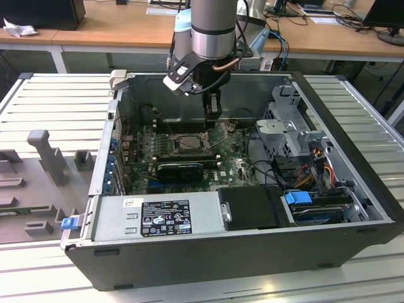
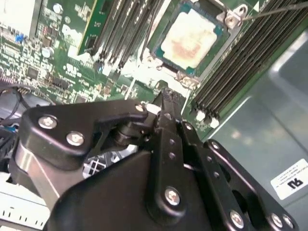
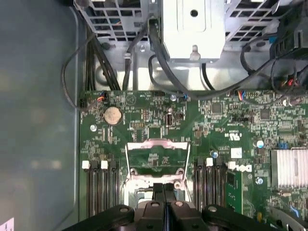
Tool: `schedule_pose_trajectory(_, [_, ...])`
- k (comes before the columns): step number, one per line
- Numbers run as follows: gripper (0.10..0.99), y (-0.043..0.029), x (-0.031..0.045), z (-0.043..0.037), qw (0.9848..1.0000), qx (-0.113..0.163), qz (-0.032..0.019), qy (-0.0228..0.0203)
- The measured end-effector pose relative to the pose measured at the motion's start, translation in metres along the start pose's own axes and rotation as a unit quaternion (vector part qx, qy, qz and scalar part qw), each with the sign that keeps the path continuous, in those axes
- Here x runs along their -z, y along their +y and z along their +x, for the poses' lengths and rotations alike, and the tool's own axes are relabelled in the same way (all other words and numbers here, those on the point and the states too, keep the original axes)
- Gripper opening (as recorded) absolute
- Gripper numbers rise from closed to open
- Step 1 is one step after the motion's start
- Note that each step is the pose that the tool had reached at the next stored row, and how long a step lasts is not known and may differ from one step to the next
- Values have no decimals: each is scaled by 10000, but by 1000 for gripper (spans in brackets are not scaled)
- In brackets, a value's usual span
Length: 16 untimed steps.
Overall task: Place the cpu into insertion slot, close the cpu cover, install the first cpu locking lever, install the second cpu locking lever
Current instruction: 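Close the cpu cover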
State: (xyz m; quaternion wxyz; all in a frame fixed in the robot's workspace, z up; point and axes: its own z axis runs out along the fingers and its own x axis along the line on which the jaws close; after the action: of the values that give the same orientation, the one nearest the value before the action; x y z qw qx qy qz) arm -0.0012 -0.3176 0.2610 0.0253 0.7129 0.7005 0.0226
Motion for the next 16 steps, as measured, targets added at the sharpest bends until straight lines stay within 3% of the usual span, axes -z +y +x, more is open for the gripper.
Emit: schedule_pose_trajectory(16, [106,77,-6,2,10000,0,1,0])
